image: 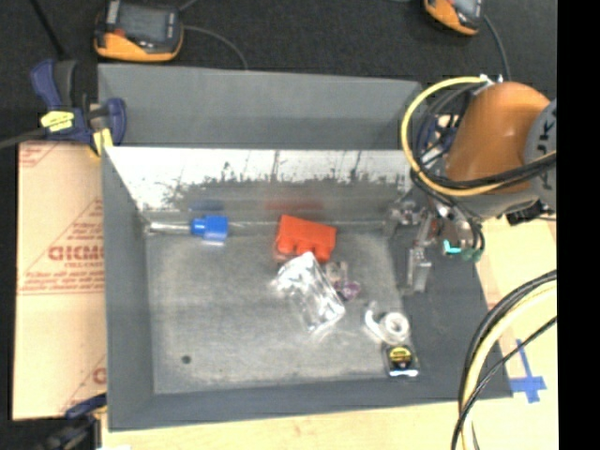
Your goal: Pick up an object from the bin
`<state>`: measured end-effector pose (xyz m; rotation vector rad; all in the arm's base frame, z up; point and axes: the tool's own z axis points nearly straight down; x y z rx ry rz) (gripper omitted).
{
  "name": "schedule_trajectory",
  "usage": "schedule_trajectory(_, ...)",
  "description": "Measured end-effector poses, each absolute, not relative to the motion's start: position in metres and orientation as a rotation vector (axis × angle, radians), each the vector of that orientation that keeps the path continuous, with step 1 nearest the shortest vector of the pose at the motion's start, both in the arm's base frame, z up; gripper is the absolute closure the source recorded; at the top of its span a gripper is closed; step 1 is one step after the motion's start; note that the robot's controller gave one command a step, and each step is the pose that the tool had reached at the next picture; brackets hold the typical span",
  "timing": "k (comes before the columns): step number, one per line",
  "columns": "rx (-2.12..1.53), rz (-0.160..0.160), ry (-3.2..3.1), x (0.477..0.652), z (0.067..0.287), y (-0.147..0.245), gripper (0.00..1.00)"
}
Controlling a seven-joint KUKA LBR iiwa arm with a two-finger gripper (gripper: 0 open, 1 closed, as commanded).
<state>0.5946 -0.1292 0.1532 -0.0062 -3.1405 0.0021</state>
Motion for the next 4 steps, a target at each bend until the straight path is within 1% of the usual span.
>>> schedule_trajectory(1,0.160,-0.002,-3.130,0.480,0.103,-0.104,0.00)
schedule_trajectory(2,0.139,0.003,-3.152,0.484,0.072,-0.127,0.00)
schedule_trajectory(3,0.153,0.000,-3.166,0.489,0.077,-0.123,1.00)
schedule_trajectory(4,0.182,0.009,-3.148,0.502,0.231,-0.147,1.00)
